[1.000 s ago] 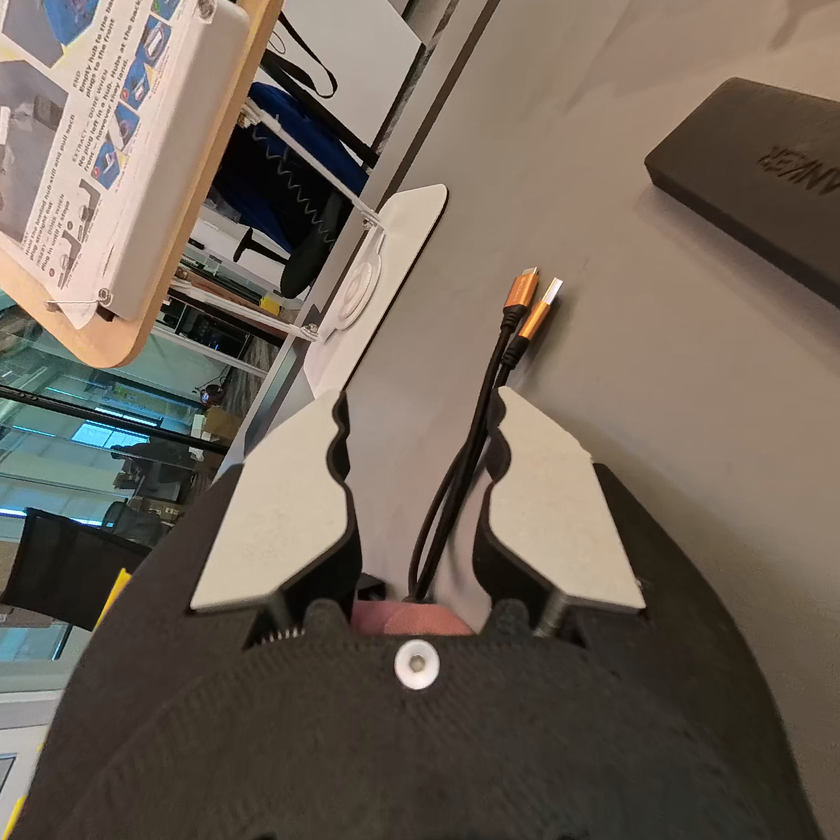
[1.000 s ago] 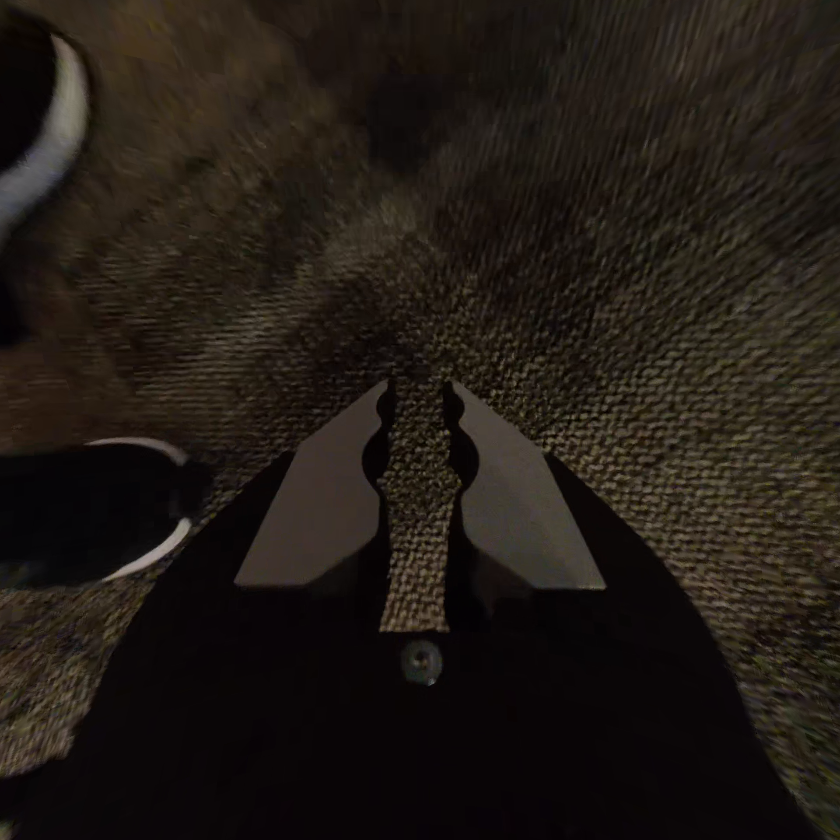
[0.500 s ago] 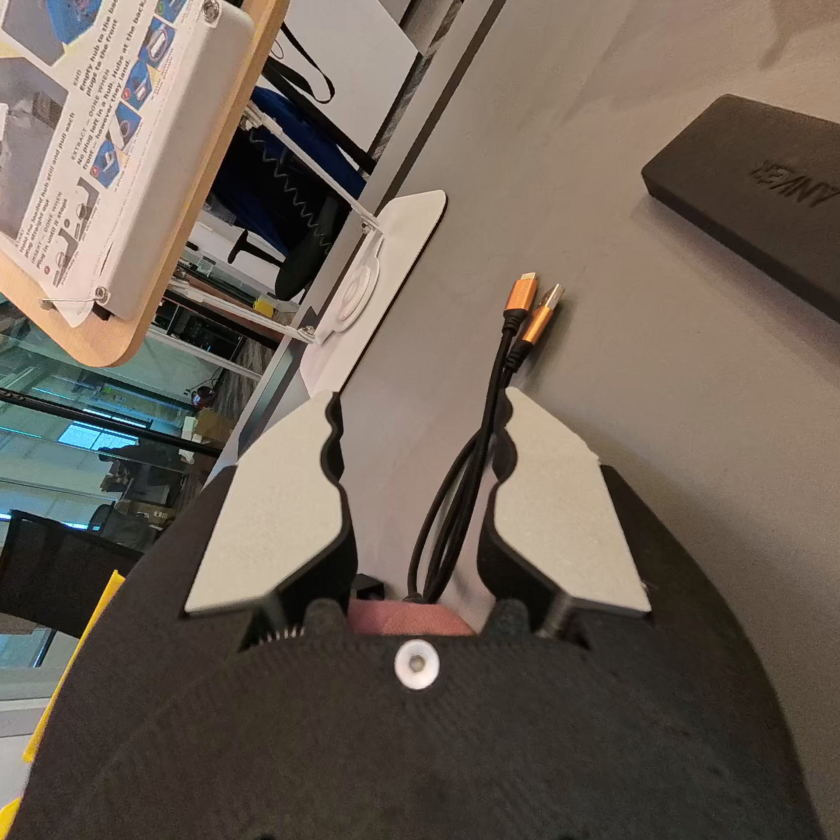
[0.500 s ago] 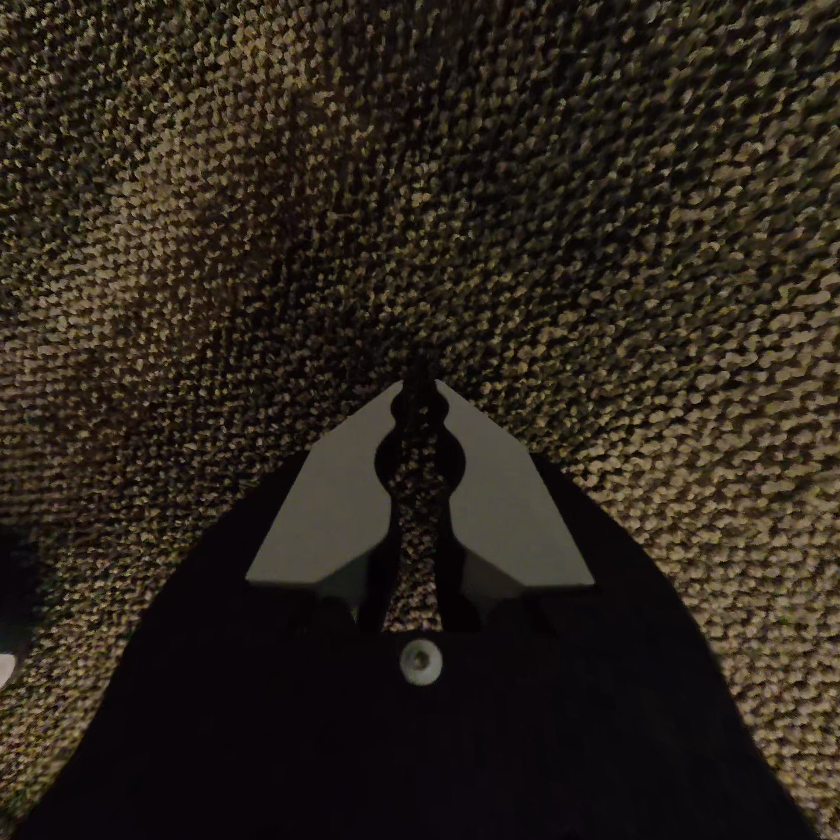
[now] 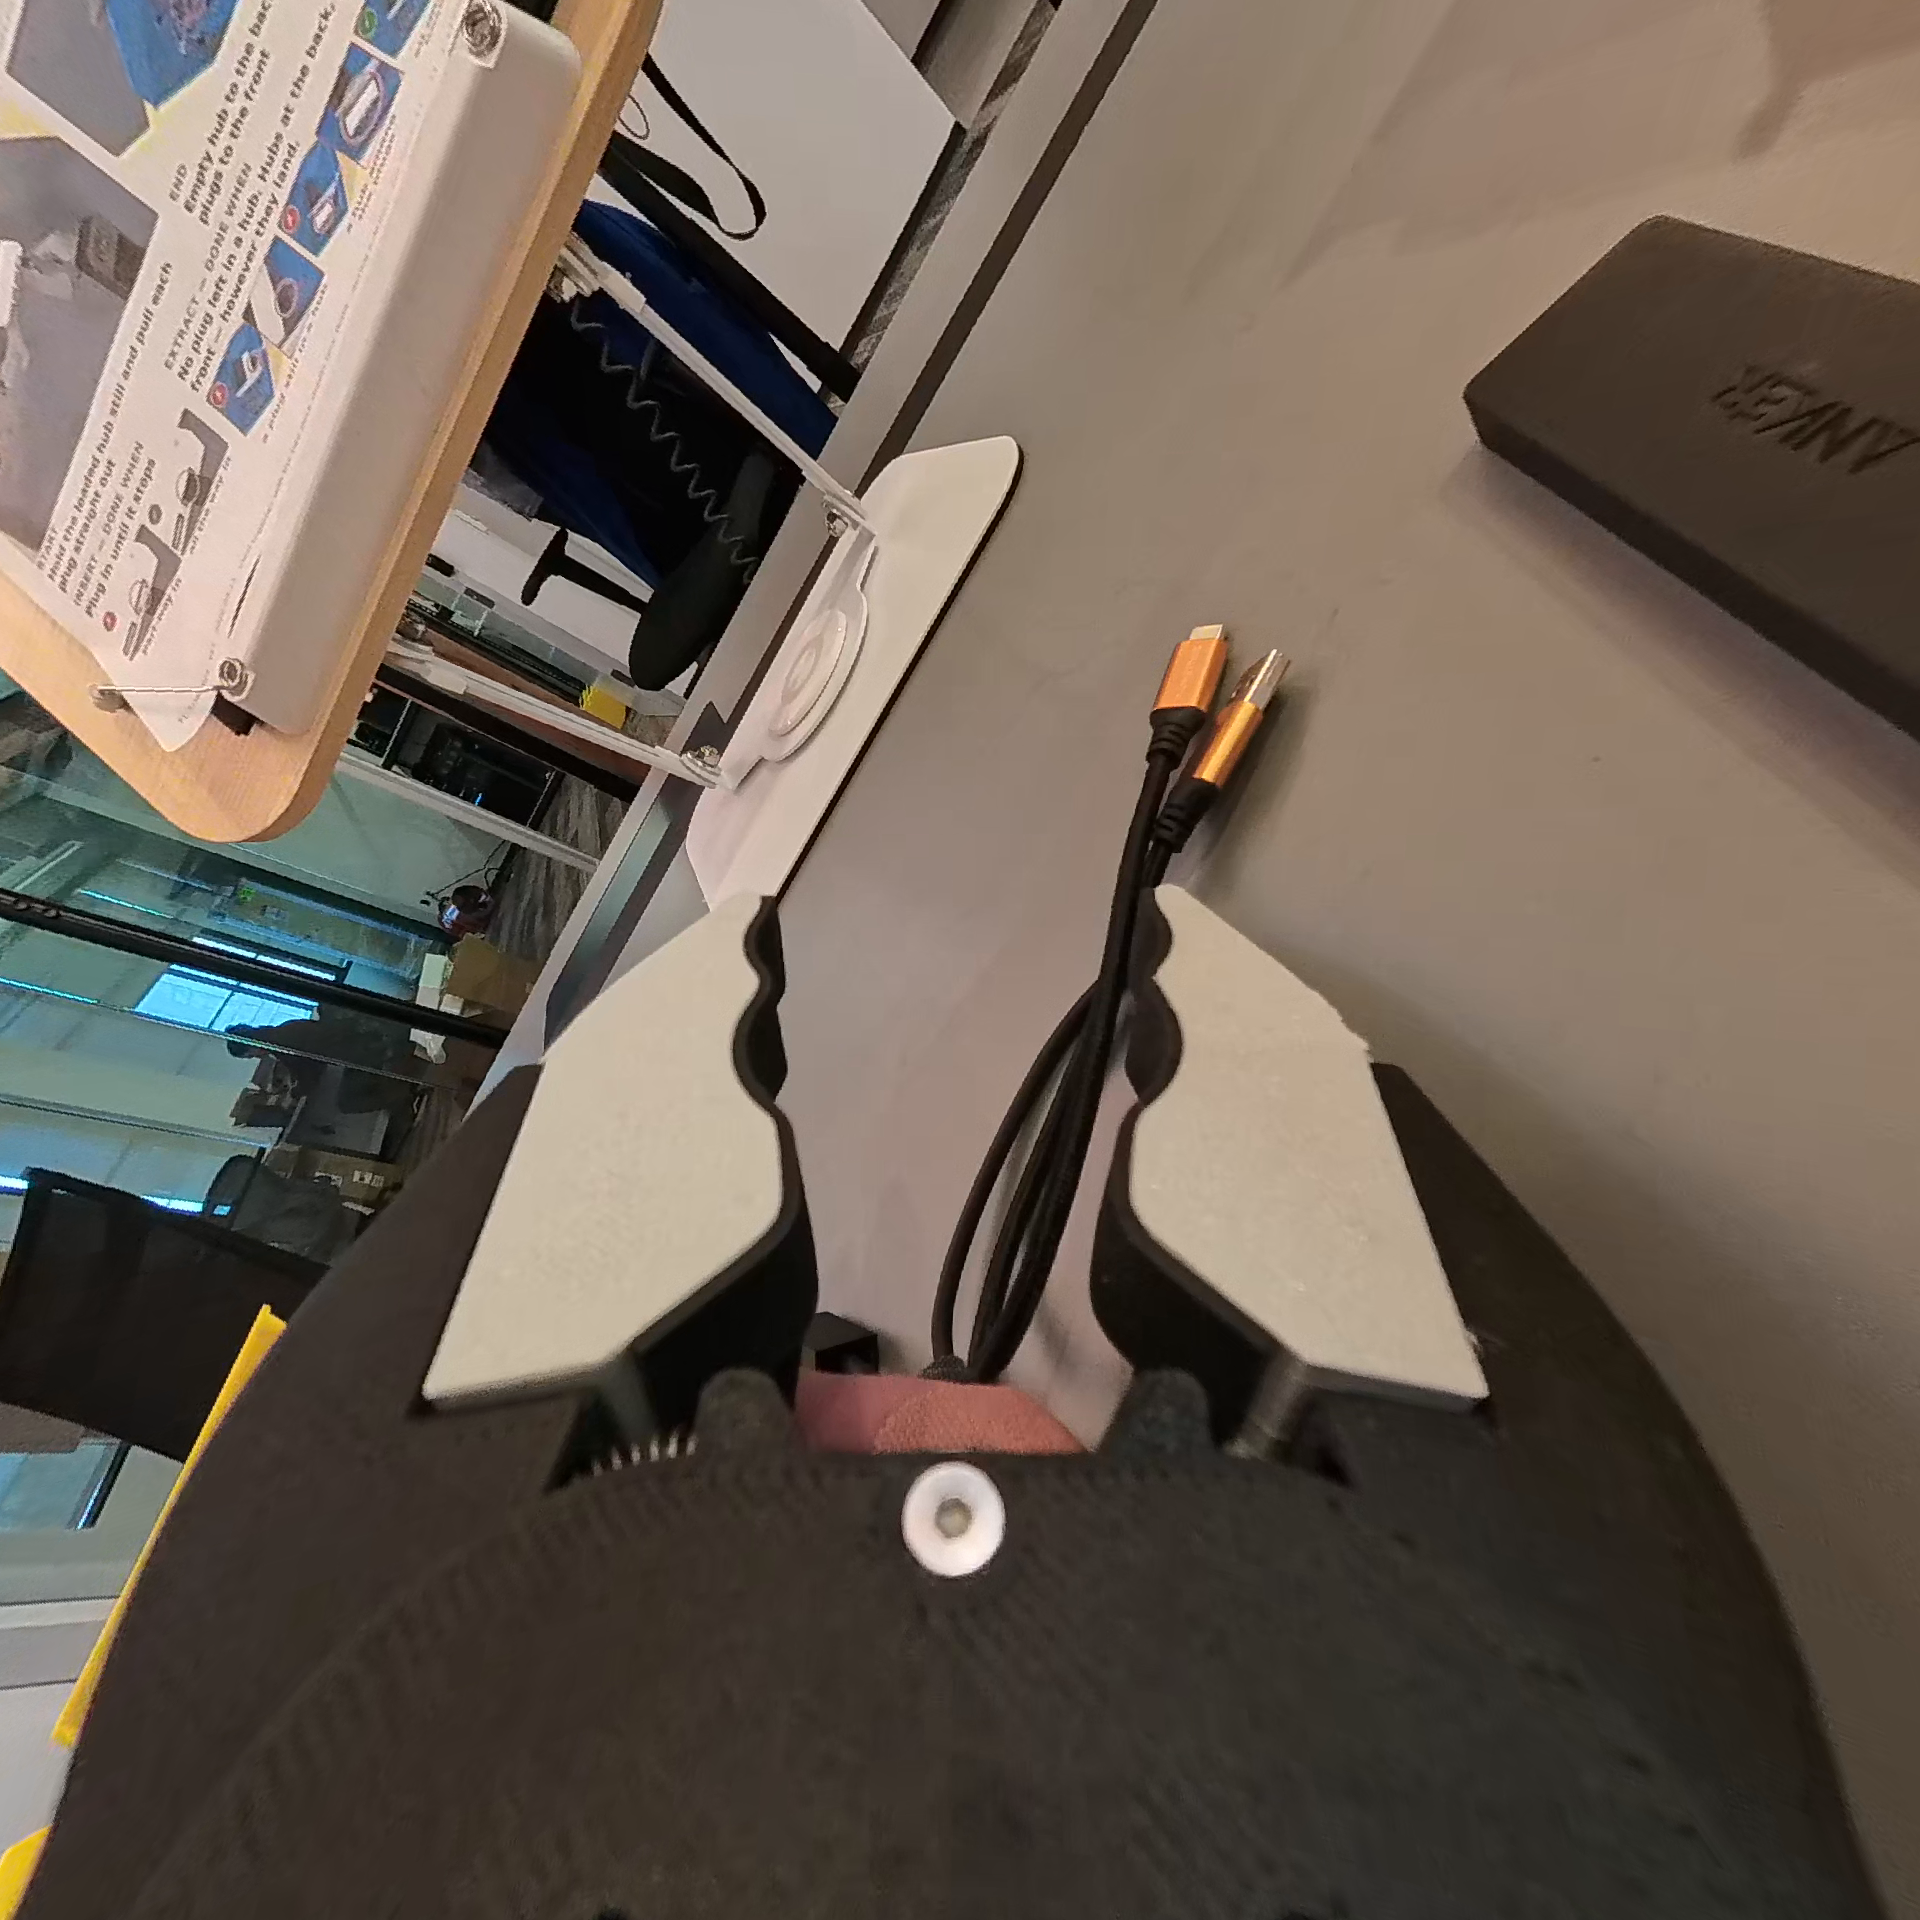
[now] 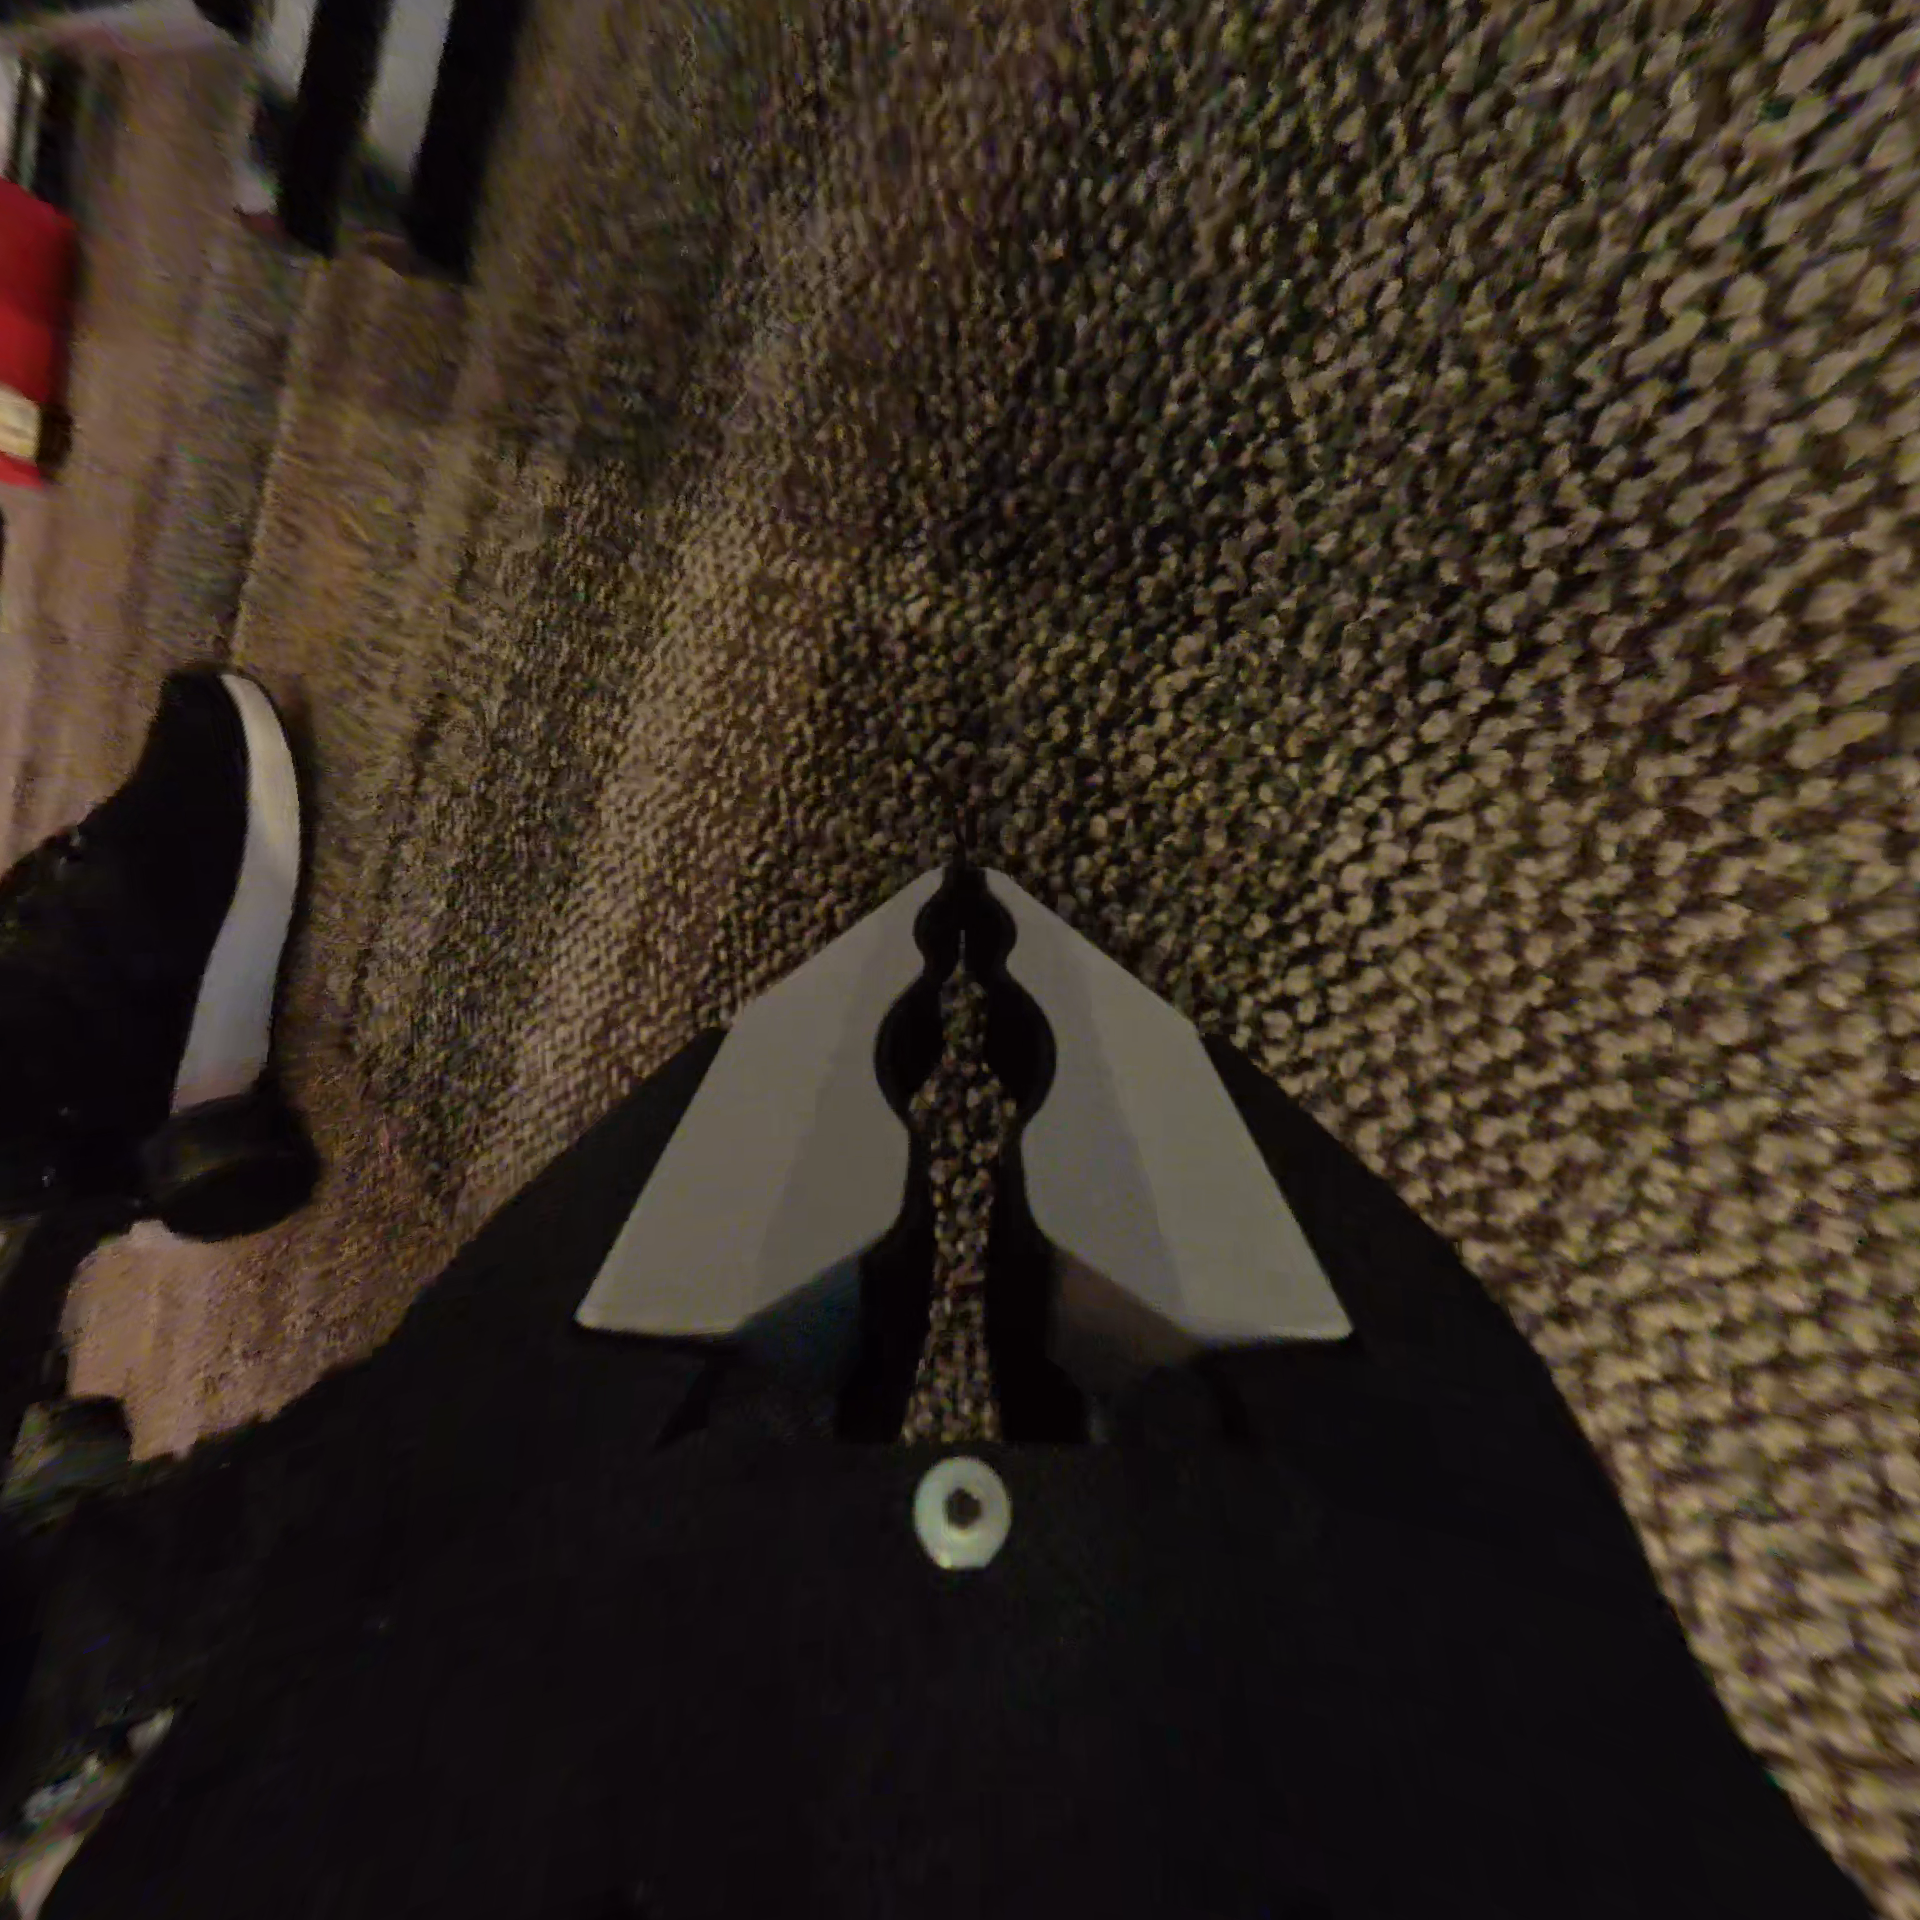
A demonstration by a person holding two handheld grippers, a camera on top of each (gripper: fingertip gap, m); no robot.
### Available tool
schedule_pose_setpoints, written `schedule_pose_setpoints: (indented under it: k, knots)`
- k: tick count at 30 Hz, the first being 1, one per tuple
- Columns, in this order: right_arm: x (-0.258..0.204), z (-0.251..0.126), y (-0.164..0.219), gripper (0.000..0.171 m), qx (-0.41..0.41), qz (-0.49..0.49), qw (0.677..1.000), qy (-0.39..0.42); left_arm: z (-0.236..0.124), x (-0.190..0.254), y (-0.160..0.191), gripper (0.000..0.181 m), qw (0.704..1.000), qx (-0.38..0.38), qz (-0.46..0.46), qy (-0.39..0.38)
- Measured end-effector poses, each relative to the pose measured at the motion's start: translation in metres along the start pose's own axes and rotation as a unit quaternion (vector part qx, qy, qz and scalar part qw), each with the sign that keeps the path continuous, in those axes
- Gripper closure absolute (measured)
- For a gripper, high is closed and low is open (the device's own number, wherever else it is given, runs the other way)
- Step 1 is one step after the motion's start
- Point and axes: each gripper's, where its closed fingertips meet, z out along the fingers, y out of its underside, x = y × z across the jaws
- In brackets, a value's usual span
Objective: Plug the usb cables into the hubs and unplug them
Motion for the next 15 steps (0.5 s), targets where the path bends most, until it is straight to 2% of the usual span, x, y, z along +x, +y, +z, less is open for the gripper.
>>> schedule_pose_setpoints:
  k: [4, 7, 11, 15]
  knots:
    - [-0.018, -0.019, -0.007, 0.171, 0.004, -0.018, 1.000, -0.022, 0.000, 0.000, 0.000, 0.116, 1.000, 0.001, -0.001, -0.001]
    - [-0.047, -0.064, -0.039, 0.171, 0.057, -0.012, 0.997, -0.054, -0.001, 0.001, -0.001, 0.116, 1.000, 0.003, -0.001, 0.001]
    - [-0.112, -0.160, -0.069, 0.171, 0.078, -0.063, 0.990, -0.096, -0.001, -0.002, -0.001, 0.112, 1.000, 0.000, -0.006, -0.008]
    - [-0.182, -0.290, -0.119, 0.171, 0.117, -0.114, 0.981, -0.109, -0.001, -0.005, -0.001, 0.107, 1.000, -0.001, -0.008, -0.021]
